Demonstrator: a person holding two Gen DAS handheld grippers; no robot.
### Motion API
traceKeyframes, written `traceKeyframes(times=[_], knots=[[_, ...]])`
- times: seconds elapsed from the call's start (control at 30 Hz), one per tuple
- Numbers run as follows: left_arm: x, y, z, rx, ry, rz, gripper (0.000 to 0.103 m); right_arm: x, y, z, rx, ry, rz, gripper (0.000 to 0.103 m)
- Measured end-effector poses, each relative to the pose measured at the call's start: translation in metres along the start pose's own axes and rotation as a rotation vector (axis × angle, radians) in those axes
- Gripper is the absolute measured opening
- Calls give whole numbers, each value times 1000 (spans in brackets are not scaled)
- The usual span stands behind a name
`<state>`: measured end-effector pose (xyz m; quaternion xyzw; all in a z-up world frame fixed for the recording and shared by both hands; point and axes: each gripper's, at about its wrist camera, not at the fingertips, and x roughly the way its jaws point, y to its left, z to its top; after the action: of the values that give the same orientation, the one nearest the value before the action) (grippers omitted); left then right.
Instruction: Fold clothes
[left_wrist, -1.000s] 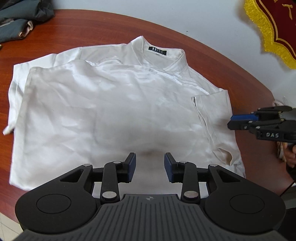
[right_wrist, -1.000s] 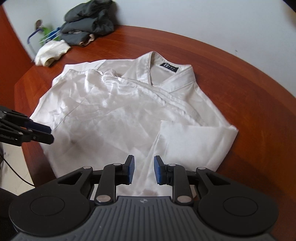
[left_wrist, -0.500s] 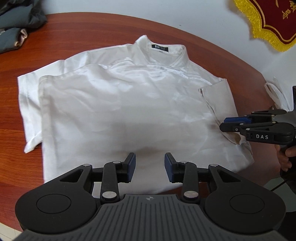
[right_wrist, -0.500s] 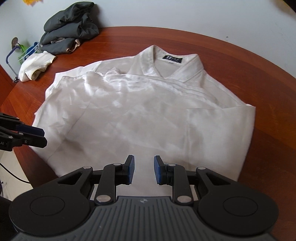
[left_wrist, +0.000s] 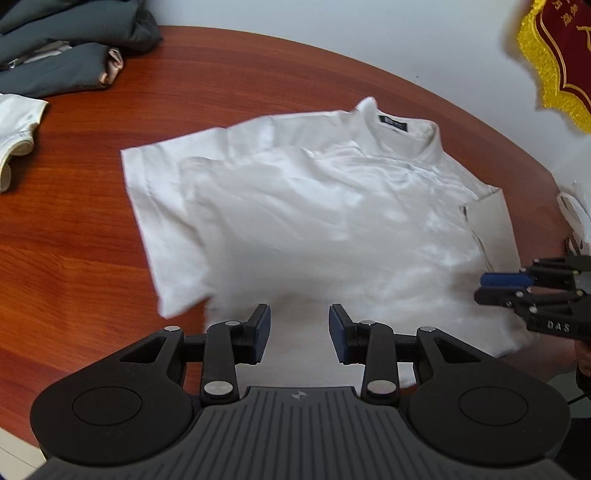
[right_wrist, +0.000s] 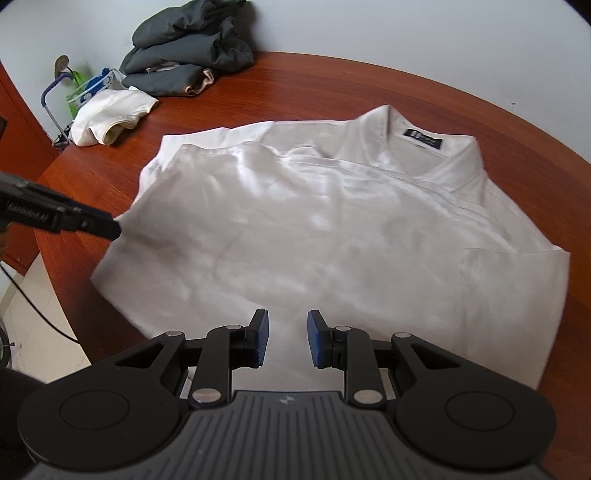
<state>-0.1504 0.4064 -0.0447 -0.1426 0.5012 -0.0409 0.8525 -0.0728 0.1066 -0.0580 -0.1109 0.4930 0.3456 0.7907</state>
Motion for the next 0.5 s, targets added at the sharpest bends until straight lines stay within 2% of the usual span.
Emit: traceKeyframes(times=[0.13,0.3,0.5], knots=[[0,32,14,58,20,-8,38,10,27,7,37,-9,-14,27],[-3,77,47,156,47,-40,38,24,59,17,87,-13,-35,27],[0,112,79,254,78,-57,38,40,99,29,146,-19,-61,27]])
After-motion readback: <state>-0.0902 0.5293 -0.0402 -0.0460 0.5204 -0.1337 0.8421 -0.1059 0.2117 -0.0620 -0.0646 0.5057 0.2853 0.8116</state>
